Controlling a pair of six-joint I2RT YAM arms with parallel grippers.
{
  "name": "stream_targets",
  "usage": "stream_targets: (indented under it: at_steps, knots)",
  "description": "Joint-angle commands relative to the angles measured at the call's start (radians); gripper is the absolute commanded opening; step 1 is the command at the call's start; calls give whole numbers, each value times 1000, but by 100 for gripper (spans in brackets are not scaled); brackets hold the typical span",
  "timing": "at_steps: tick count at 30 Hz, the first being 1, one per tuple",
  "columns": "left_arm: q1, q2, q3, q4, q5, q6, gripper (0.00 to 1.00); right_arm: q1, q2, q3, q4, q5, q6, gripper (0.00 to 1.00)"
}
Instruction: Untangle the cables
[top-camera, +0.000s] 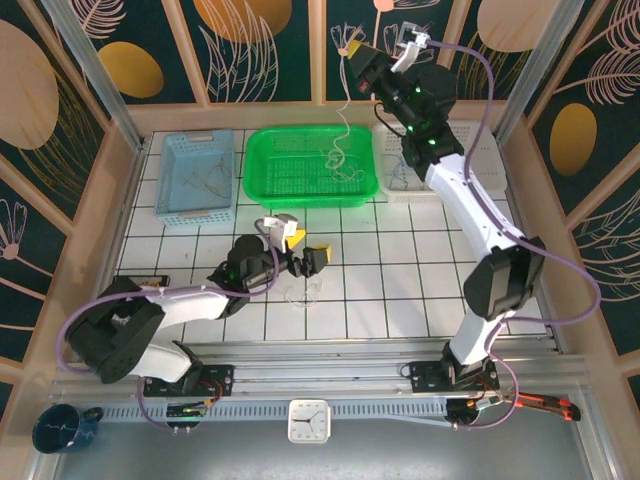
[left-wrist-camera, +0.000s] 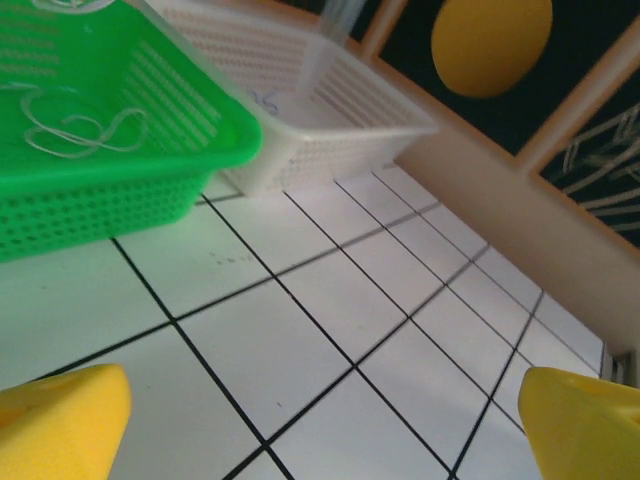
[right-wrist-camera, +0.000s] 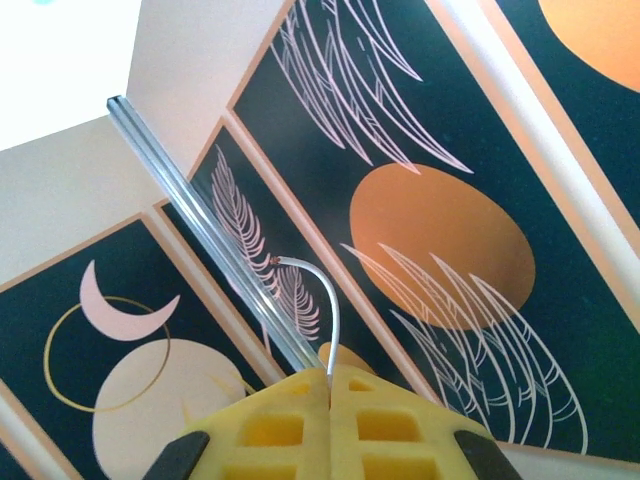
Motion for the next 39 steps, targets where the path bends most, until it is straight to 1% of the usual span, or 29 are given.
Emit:
stream_targets:
  at_steps: [1, 5, 9, 12, 13, 14, 15, 16, 19, 21, 25, 30, 35, 39]
  knots:
    - [1, -81, -43, 9, -137, -61, 99, -7, 85, 59, 59, -29, 14, 0]
    - [0, -171, -57, -42, -229, -85, 99, -5, 165, 23, 66, -52, 23, 0]
    - [2, -234, -54, -81, -298, -89, 99, 4, 202, -118, 102, -59, 34, 0]
    - [4, -257, -40, -103, -317, -91, 99, 16, 230, -208, 87, -59, 17, 0]
    - [5, -259, -33, -114, -318, -92, 99, 17, 245, -218, 53, -60, 0, 13]
    - [6, -261, -27, -119, -318, -93, 99, 18, 257, -218, 11, -66, -21, 31]
    - [8, -261, -24, -124, -319, -95, 99, 19, 266, -214, -28, -69, -38, 44]
    - [10, -259, -15, -137, -324, -101, 99, 20, 271, -212, -72, -71, -59, 53]
    - [13, -259, 0, -159, -325, -116, 99, 22, 229, -245, -130, -53, -98, 66]
    - [14, -262, 5, -169, -324, -128, 99, 24, 183, -276, -150, -34, -118, 71]
    - [18, -256, 19, -205, -308, -151, 99, 34, 76, -330, -202, -8, -153, 71]
    - [29, -257, 37, -283, -314, -216, 99, 81, -77, -459, -265, 18, -178, 66]
    - [58, -269, 36, -378, -308, -312, 99, 149, -236, -695, -267, 55, -167, 63]
    - [88, -285, 29, -447, -266, -352, 99, 254, -331, -871, -265, 100, -155, 60]
